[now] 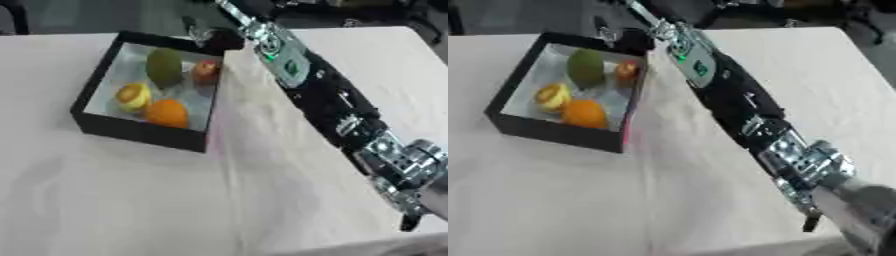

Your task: Pick up objects on the table and place them in the box.

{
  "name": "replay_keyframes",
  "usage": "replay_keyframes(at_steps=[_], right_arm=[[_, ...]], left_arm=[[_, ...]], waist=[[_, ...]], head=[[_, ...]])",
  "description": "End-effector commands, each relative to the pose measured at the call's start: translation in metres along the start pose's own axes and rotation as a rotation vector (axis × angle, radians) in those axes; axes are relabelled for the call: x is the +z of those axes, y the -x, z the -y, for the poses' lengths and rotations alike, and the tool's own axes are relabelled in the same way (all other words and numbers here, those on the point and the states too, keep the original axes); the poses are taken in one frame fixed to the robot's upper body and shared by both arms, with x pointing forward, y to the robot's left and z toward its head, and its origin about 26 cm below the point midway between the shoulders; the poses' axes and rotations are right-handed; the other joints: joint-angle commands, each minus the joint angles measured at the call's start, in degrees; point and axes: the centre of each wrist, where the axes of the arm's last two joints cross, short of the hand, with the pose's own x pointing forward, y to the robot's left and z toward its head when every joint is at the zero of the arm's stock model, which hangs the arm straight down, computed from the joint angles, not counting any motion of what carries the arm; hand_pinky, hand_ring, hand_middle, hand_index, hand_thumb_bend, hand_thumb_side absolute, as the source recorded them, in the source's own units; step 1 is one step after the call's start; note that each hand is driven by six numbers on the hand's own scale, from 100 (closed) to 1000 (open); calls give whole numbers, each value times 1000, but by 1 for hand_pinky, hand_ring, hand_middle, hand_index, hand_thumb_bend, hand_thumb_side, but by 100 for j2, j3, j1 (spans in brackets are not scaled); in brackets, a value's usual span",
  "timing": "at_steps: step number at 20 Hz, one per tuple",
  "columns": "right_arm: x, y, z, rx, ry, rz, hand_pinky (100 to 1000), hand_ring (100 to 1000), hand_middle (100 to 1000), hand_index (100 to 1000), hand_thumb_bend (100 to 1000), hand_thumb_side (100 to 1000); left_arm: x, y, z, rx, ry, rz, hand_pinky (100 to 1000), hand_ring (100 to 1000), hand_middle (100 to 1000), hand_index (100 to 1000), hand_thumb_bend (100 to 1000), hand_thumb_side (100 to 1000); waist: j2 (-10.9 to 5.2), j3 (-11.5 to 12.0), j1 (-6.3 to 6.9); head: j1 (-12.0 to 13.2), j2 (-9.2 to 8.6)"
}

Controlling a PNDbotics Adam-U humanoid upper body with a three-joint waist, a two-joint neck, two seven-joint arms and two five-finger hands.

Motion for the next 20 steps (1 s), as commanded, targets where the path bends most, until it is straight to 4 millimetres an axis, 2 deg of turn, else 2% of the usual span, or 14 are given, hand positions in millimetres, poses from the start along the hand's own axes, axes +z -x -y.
replay_keyframes(at_steps=[1,4,6,9,13,17,20], right_arm=[[17,-12,43,-56,68,31,815,768,695,829,100,337],[55,-16,52,-143,117,33,809,759,700,823,100,353],[82,-16,48,-188,142,11,800,749,691,814,100,369],[119,-21,34,-260,195,-24,791,738,664,792,100,411],[158,-34,7,-349,262,-66,780,723,630,769,100,424],[186,-44,-24,-415,318,-140,777,722,626,768,100,445],[196,-51,-36,-441,352,-173,776,720,625,767,100,452]], left_arm=[[0,-1,-11,-45,-20,6,429,614,531,635,100,832],[5,5,-20,-80,-43,-24,427,615,530,635,100,834],[8,8,-23,-95,-49,-40,426,616,530,635,100,836],[12,12,-29,-113,-66,-60,425,616,529,634,100,839],[17,16,-35,-131,-87,-86,423,617,529,634,100,843],[24,22,-41,-153,-98,-120,420,618,528,633,100,847],[27,24,-44,-160,-98,-133,419,618,528,633,100,848]], waist=[[-208,-89,-76],[-271,-309,-115],[-300,-411,-130],[-325,-533,-152],[-335,-727,-191],[-363,-1050,-242],[-358,-1152,-255]], head=[[258,-11],[534,-11],[665,-11],[906,-11],[1344,-11],[1792,-11],[1939,-11]])
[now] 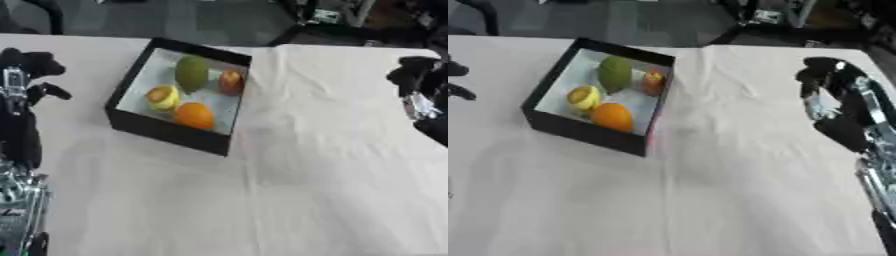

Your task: Pick up objects on the table and place them in the box.

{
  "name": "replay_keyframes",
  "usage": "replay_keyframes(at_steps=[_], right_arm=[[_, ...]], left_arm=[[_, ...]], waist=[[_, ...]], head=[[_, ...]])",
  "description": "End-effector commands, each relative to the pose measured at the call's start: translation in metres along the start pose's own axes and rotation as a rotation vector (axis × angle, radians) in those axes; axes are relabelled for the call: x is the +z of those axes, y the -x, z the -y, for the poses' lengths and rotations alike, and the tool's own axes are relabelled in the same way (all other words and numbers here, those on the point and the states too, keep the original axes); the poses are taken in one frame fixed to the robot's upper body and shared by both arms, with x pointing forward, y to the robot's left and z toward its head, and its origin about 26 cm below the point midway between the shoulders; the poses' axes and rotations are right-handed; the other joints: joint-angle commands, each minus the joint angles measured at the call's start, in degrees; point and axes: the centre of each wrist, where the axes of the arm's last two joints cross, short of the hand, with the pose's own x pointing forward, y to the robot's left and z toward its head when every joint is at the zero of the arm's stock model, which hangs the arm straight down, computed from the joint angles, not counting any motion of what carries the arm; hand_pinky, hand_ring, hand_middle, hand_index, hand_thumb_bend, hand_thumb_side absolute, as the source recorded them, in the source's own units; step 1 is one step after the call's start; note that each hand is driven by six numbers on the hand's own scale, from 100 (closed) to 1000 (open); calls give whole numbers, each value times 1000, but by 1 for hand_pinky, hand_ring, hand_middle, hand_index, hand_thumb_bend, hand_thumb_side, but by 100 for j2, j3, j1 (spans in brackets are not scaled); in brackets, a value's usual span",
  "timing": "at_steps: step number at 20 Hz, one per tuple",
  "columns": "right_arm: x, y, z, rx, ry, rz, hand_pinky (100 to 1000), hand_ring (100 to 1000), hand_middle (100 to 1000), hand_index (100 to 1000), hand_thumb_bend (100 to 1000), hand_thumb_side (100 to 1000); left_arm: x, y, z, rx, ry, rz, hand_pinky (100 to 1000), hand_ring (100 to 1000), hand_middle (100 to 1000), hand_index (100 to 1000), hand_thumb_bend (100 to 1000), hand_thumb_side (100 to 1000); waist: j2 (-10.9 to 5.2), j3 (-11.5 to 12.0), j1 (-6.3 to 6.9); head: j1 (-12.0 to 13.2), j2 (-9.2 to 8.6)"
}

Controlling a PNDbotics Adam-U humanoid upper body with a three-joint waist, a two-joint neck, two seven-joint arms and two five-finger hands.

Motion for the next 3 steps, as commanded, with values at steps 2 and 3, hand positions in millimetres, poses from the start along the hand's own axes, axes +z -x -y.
replay_keyframes(at_steps=[2,3], right_arm=[[1,-11,-2,6,34,25,776,720,625,767,100,452],[2,-12,-3,6,35,24,776,720,625,767,100,452]], left_arm=[[-3,-2,-6,-18,-5,13,419,618,528,633,100,848],[-3,-2,-6,-18,-5,13,419,618,528,633,100,848]], waist=[[-133,-20,-75],[-133,-22,-75]], head=[[144,-11],[146,-11]])
